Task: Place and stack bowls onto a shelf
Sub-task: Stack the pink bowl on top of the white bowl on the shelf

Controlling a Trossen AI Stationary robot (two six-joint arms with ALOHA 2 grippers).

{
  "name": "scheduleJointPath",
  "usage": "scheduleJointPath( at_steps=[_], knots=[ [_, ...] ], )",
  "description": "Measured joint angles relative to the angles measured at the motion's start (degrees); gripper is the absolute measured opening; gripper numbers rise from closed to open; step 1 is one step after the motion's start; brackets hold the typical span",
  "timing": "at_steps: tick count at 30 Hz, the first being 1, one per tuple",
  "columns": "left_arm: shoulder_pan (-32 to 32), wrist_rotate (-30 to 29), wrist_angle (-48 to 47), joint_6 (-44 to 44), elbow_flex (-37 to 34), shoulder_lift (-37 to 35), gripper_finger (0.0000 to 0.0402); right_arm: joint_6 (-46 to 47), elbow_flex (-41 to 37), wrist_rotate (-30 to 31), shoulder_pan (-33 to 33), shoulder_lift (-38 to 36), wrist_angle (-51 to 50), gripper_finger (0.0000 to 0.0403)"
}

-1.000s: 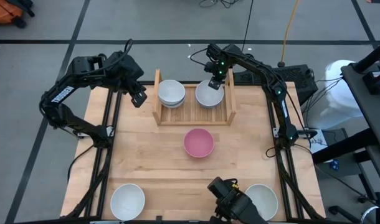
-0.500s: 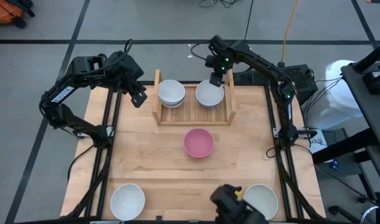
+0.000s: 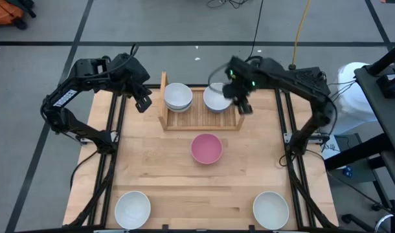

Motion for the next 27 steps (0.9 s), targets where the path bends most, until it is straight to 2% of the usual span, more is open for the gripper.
scheduleJointPath(
  at_steps=[5,11,18,23,27],
  knots=[
    [-0.01,0.01,-0.01,-0.85,0.02,0.00,0.0006,-2.61,-13.93,0.25,6.67,-6.64,5.39,0.0130],
    [-0.01,0.00,0.00,-3.25,0.02,0.00,0.0006,-5.78,-27.96,6.01,12.47,-10.33,15.79,0.0130],
    [-0.01,0.01,0.00,-6.52,0.02,0.00,0.0006,-6.03,-36.34,5.84,18.00,-10.64,27.74,0.0130],
    [-0.02,0.02,0.00,-6.98,0.02,0.00,0.0006,-5.18,-40.22,2.84,21.62,-10.29,36.68,0.0130],
    [-0.01,0.02,0.00,-8.22,0.02,0.00,0.0006,-2.75,-40.75,2.85,23.11,-8.41,38.39,0.0130]
  ],
)
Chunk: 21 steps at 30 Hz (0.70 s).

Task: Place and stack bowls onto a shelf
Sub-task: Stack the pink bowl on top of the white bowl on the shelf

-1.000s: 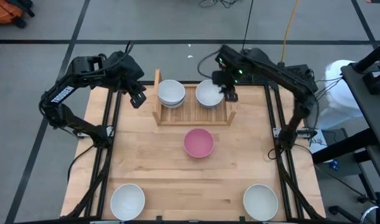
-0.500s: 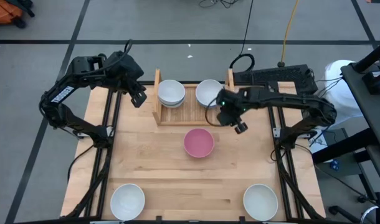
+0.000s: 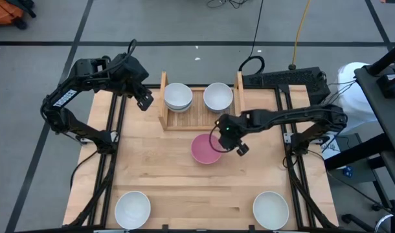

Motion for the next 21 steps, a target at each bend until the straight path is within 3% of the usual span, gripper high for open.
scheduleJointPath(
  at_steps=[13,21],
  knots=[
    [0.01,0.02,0.00,-0.13,0.00,0.00,0.0006,-10.18,-0.04,-0.16,3.64,4.49,1.50,0.0130],
    [-0.01,0.02,0.00,-0.12,0.00,0.00,0.0006,-11.36,-0.04,-3.03,3.79,10.00,1.43,0.0130]
  ],
)
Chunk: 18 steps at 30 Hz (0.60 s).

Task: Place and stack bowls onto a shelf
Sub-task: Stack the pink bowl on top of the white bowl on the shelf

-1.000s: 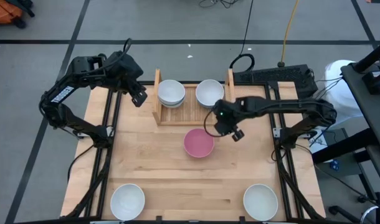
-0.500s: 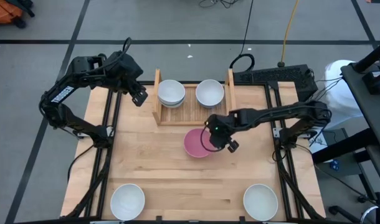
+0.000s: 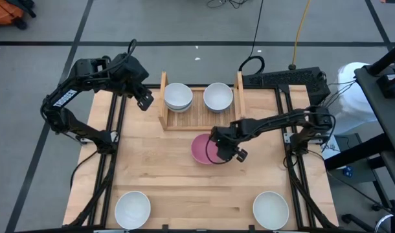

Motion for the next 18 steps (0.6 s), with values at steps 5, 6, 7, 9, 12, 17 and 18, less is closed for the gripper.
scheduleJointPath(
  at_steps=[5,6,7,9,12,17,18],
  knots=[
    [0.01,0.00,0.00,0.02,0.00,0.00,0.0006,3.72,0.00,0.76,-0.05,3.50,4.33,0.0129],
    [0.00,0.00,0.00,0.02,0.00,0.00,0.0006,5.40,0.00,1.41,-0.04,4.25,4.95,0.0126],
    [0.00,0.00,0.00,0.02,0.00,0.00,0.0006,6.62,0.00,1.69,-0.06,4.84,5.33,0.0120],
    [0.00,0.02,0.00,0.02,0.00,0.00,0.0006,7.48,0.00,1.68,-0.11,5.66,5.50,0.0095],
    [0.00,0.00,0.00,0.04,0.00,0.00,0.0006,7.74,0.01,1.74,-0.11,5.86,5.35,0.0029],
    [0.02,0.02,0.00,0.04,-0.01,0.00,0.0006,10.13,0.32,2.00,-0.11,3.95,4.38,0.0005],
    [0.00,0.02,0.00,0.04,0.00,0.00,0.0006,10.29,0.89,2.10,-0.13,3.08,3.29,0.0003]
  ],
)
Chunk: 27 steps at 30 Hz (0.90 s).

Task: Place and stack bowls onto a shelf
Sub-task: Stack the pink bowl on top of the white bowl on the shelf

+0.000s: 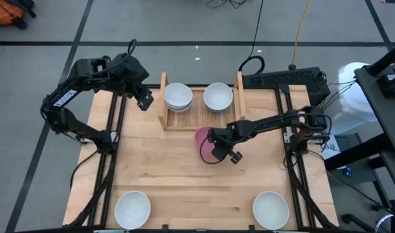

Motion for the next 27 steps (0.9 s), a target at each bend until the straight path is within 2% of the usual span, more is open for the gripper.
scheduleJointPath(
  at_steps=[6,11,18,23,27],
  knots=[
    [0.02,0.00,0.00,0.37,0.00,0.00,0.0006,-0.44,7.66,6.91,-1.31,-6.60,-8.21,0.0001],
    [0.02,0.00,0.00,0.35,0.00,0.00,0.0006,-0.49,16.48,7.30,-6.95,-10.02,-11.42,0.0001],
    [0.01,0.00,-0.02,0.32,-0.01,0.00,0.0006,-0.18,24.42,7.23,-18.01,-9.24,-14.31,0.0000],
    [0.00,0.00,0.00,0.30,0.00,0.00,0.0006,1.31,24.88,6.63,-24.08,-6.75,-18.12,0.0000],
    [0.00,-0.01,-0.01,0.32,0.00,0.00,0.0006,2.80,24.88,2.72,-27.58,-4.30,-20.71,0.0000]
  ],
)
